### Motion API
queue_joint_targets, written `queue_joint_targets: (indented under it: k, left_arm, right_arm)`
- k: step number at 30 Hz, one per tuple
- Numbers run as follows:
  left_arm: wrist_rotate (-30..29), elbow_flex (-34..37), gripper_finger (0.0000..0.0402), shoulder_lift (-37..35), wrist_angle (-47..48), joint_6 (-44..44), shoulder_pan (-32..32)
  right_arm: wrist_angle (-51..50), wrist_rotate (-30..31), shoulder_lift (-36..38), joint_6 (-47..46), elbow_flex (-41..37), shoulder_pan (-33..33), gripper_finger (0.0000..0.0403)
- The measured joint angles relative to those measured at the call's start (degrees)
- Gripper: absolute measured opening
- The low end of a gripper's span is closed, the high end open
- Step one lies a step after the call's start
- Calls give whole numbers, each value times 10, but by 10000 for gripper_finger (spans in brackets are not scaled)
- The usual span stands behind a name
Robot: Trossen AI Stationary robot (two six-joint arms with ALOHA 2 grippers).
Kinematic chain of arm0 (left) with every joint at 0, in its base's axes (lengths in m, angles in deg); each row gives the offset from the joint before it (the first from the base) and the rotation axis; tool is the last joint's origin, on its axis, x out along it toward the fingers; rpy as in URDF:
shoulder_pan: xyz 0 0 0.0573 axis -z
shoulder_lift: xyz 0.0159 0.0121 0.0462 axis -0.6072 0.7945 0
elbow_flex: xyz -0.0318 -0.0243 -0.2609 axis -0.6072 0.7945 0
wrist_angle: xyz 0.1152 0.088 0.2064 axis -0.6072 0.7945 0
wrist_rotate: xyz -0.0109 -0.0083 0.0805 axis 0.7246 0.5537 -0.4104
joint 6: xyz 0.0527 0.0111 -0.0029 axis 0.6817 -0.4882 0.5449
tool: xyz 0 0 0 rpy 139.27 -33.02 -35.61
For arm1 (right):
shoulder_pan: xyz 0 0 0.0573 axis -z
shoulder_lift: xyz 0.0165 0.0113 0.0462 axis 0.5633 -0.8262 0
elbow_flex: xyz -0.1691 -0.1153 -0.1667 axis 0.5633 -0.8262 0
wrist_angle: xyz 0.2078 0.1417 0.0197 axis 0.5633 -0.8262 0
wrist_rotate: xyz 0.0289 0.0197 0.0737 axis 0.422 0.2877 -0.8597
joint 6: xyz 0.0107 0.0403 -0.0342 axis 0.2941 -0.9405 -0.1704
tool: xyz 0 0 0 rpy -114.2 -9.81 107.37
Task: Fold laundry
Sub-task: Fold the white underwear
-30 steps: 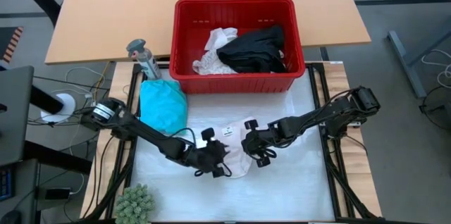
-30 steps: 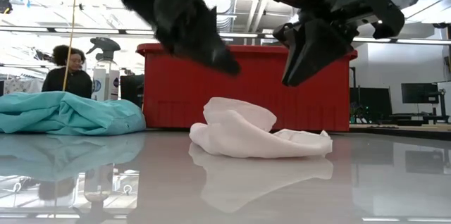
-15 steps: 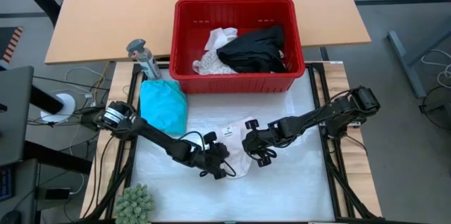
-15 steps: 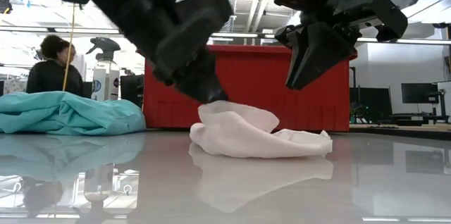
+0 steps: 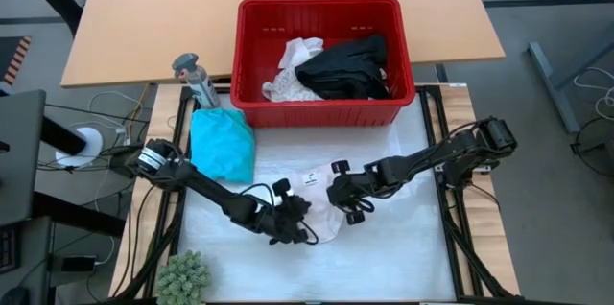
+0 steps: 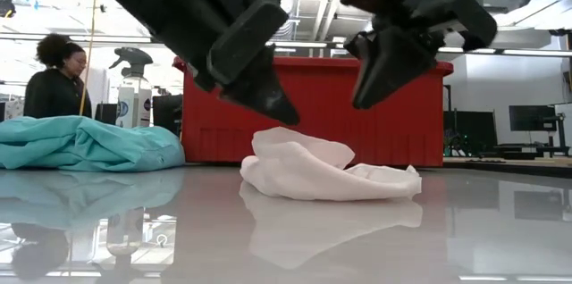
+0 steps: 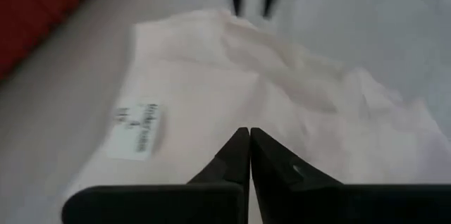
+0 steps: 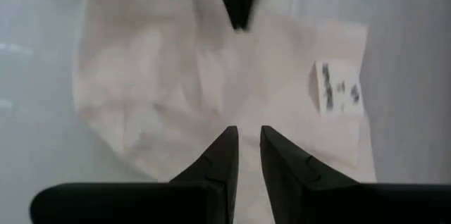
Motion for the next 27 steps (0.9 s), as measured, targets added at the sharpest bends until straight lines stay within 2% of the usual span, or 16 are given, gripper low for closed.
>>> queue_joint_targets:
  k: [2, 6, 10, 15, 20, 27]
  left_arm:
    - [4, 0, 0, -3, 7, -15, 0]
    - [48, 0, 0, 1, 14, -30, 0]
    - [37, 0, 0, 1, 27, -34, 4]
    - [26, 0, 0, 1, 99, -76, 2]
    - [15, 0, 0, 1, 117, -94, 3]
    - [13, 0, 0, 1, 115, -94, 3]
  right_arm:
    - [18, 0, 0, 3, 0, 0, 88]
    - [84, 0, 0, 1, -19, 0, 88]
    - [153, 0, -5, 4, -39, 1, 88]
    - [202, 0, -36, 5, -39, 1, 88]
    - [228, -6, -85, 7, -41, 1, 88]
    - [233, -27, -105, 0, -40, -3, 88]
